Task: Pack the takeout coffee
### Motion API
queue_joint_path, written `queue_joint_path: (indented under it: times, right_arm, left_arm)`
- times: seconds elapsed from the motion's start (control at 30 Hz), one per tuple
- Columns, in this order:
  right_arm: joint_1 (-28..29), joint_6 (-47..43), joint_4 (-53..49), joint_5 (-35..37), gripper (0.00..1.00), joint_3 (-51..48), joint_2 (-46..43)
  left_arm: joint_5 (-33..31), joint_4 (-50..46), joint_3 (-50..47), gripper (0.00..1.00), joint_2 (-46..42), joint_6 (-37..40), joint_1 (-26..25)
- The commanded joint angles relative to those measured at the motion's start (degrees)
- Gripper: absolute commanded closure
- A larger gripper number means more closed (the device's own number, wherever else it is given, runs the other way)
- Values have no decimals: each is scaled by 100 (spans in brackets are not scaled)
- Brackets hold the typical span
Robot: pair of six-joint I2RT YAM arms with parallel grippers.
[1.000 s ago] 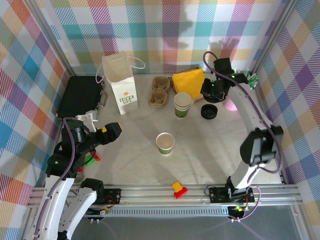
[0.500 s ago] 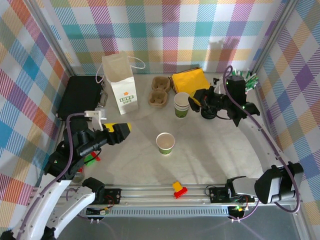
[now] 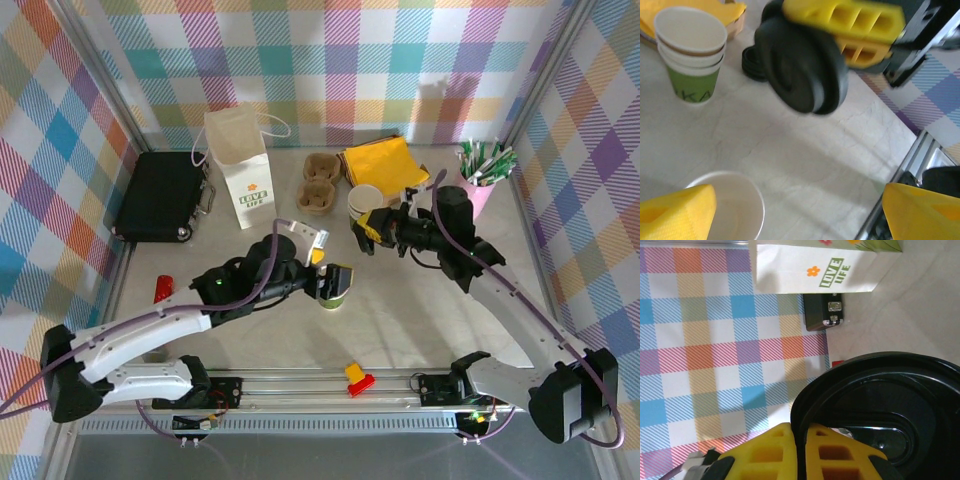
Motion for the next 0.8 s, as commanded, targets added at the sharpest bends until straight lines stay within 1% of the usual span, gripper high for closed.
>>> queue_joint_path:
  times: [0.0, 0.23, 0.43, 0.6, 0.7, 0.77]
  right_arm:
    - [112, 211, 335, 203, 90, -103, -121]
    - [268, 267, 377, 372, 90, -240, -196]
    - [350, 306, 379, 411, 90, -247, -248]
    - [413, 324, 318, 499, 89, -260, -362]
    - [439, 342, 310, 519, 89, -295, -423]
    - [455, 339, 287, 530, 89, -297, -466]
  left_arm:
    - [-425, 1119, -64, 14, 211, 406, -243]
    - [-692, 2096, -289, 17, 627, 367, -374]
    - [-925, 2246, -224, 22, 936, 284, -375]
    - [-972, 2367, -245, 23, 1176, 245, -375]
    - [-1021, 2445, -235, 27, 1275, 173, -374]
    - [-1018, 2524, -235, 33, 1312, 171, -370]
